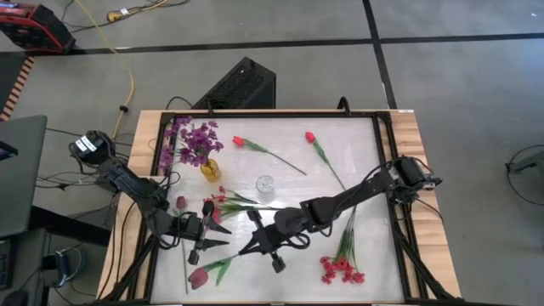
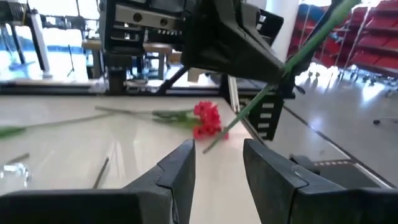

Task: Sort flowers into vase by color
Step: Put the bottom right dark red tulip into the yellow vase

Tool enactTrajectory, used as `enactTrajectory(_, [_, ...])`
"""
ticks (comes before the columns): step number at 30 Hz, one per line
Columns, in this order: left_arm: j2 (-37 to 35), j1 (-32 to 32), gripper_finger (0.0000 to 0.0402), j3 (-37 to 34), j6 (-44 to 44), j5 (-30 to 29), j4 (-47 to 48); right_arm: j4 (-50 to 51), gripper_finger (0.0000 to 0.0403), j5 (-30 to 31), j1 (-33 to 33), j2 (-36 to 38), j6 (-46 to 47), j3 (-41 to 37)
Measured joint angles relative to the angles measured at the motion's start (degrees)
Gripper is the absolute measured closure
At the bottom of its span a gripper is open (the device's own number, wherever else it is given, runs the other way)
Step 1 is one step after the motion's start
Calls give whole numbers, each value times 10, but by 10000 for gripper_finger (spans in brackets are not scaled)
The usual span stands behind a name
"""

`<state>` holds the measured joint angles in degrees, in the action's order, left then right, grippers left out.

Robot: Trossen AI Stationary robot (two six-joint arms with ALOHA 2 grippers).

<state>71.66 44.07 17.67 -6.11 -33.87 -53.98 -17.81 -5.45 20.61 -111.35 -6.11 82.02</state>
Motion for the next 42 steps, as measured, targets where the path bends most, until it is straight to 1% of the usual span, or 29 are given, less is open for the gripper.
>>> enactTrajectory(6, [0,0,278,1,70,1,-60,-44,388,75,-1,0,18,0])
enactTrajectory(9, [0,0,278,1,113,2,-92,-65,388,98,-8,0,32,0])
enactTrajectory(13, [0,-1,278,14,159,3,-108,-62,388,99,-19,1,38,1])
enactTrajectory(19, [-1,-13,278,35,200,-4,-117,-60,388,99,-28,1,43,1])
enactTrajectory(23, [-1,-13,278,51,237,-27,-116,-59,388,100,-32,1,46,1])
enactTrajectory(25, [-1,-13,278,59,254,-29,-117,-60,388,104,-32,1,46,1])
enactTrajectory(30, [-1,-13,281,62,266,-36,-115,-59,388,114,-31,1,44,1])
enactTrajectory(33, [-1,-13,303,62,262,-65,-113,-59,388,114,-32,1,43,1])
enactTrajectory(35, [-1,-13,334,62,251,-76,-113,-60,385,116,-32,1,42,1])
enactTrajectory(37, [-1,-13,376,62,251,-77,-113,-63,376,115,-32,1,33,1])
enactTrajectory(38, [-1,-13,389,62,250,-75,-113,-63,368,112,-32,1,27,1])
enactTrajectory(42, [-12,-13,399,62,236,-79,-115,-65,336,107,-32,1,17,1])
